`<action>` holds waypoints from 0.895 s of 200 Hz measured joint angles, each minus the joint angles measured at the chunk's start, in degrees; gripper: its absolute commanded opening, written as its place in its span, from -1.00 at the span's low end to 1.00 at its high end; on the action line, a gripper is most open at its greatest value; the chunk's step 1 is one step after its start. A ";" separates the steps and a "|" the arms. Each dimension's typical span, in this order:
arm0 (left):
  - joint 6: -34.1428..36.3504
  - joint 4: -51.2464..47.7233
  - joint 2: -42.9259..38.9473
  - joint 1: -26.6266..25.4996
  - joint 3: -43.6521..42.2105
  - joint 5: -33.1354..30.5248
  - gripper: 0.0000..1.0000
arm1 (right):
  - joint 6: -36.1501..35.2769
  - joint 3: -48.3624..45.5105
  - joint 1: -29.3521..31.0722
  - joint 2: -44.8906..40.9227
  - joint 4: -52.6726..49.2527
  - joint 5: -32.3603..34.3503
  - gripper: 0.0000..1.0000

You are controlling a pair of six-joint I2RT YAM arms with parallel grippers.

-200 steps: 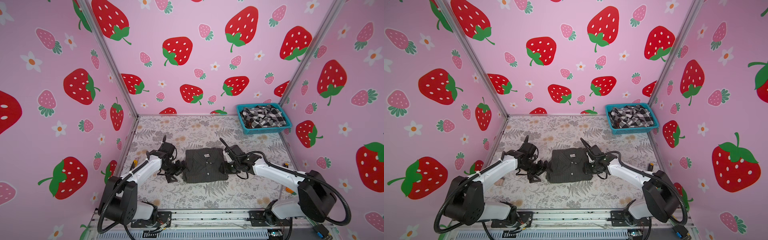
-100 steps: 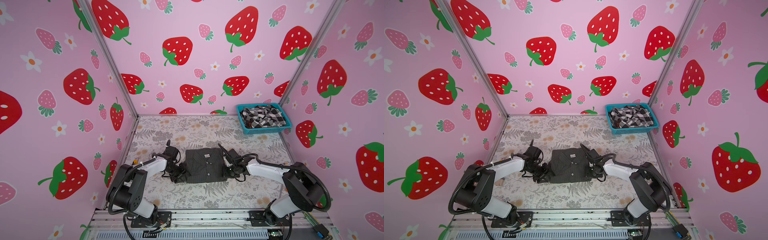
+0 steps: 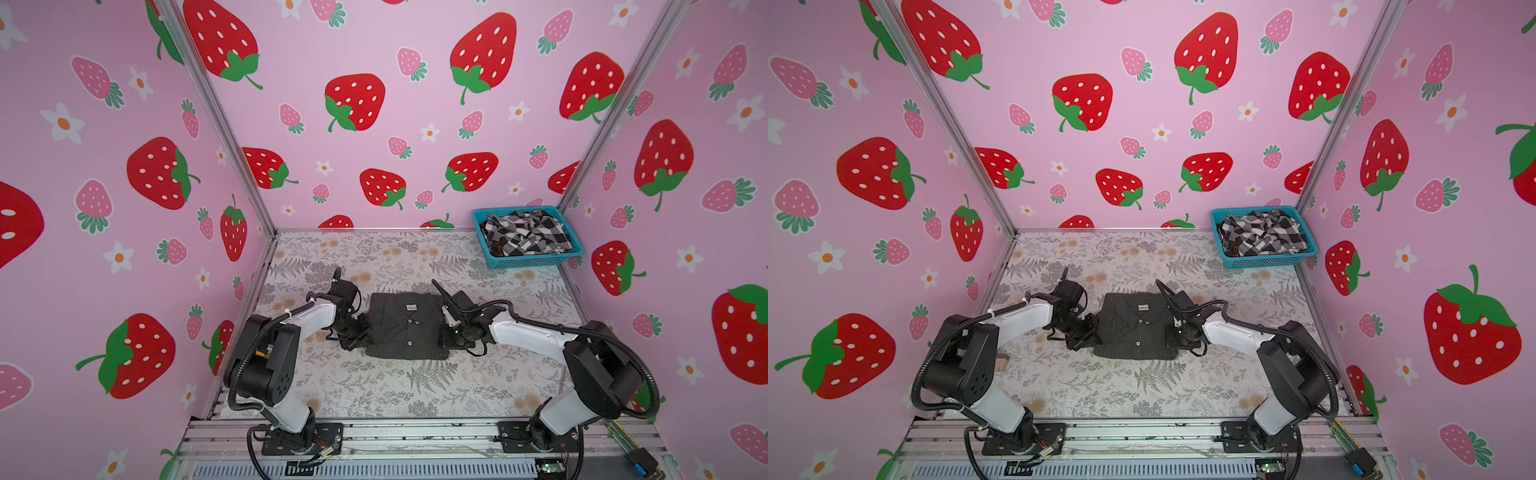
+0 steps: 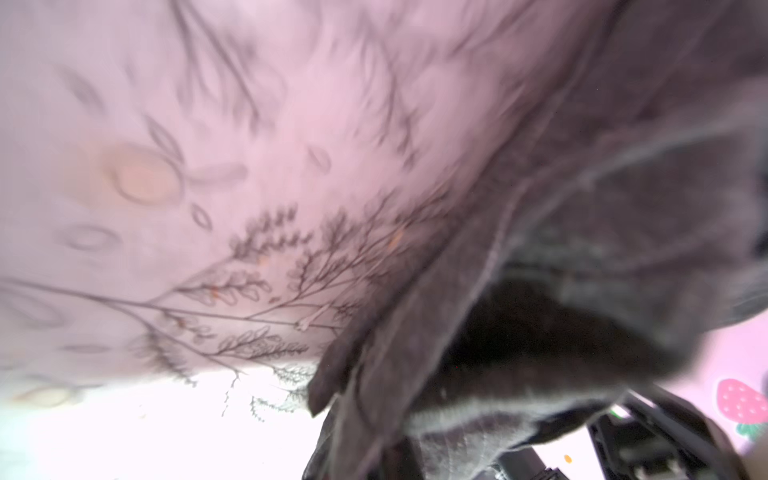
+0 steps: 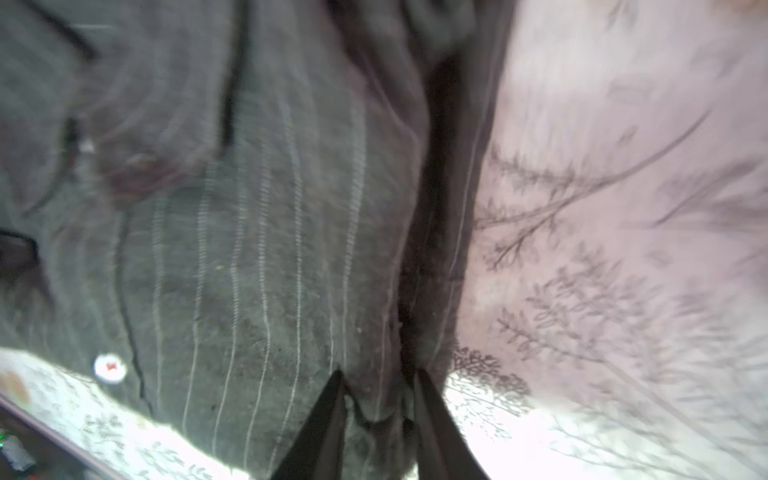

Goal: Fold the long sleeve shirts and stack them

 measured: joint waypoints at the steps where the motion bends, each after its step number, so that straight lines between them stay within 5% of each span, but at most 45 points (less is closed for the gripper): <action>1: 0.11 -0.15 0.02 0.04 0.20 -0.15 -1.00 | -0.17 0.17 -0.02 -0.09 -0.11 0.11 -0.09; 59: 6.93 -7.98 1.62 8.41 10.29 -6.71 -1.00 | -0.76 4.35 -7.85 -12.85 -3.98 2.86 -0.04; 124: 12.81 -13.07 6.82 18.91 18.18 -15.19 -1.00 | -0.63 0.26 -9.05 -14.53 -4.11 1.66 -0.10; 147: 13.60 -13.79 8.79 19.54 20.98 -15.85 -0.18 | -0.63 -0.11 -9.05 -14.53 -3.45 1.01 -0.10; 179: 13.18 -13.79 8.24 19.12 20.65 -14.05 0.03 | -1.11 -0.11 -7.61 -14.43 -1.53 -1.31 -0.11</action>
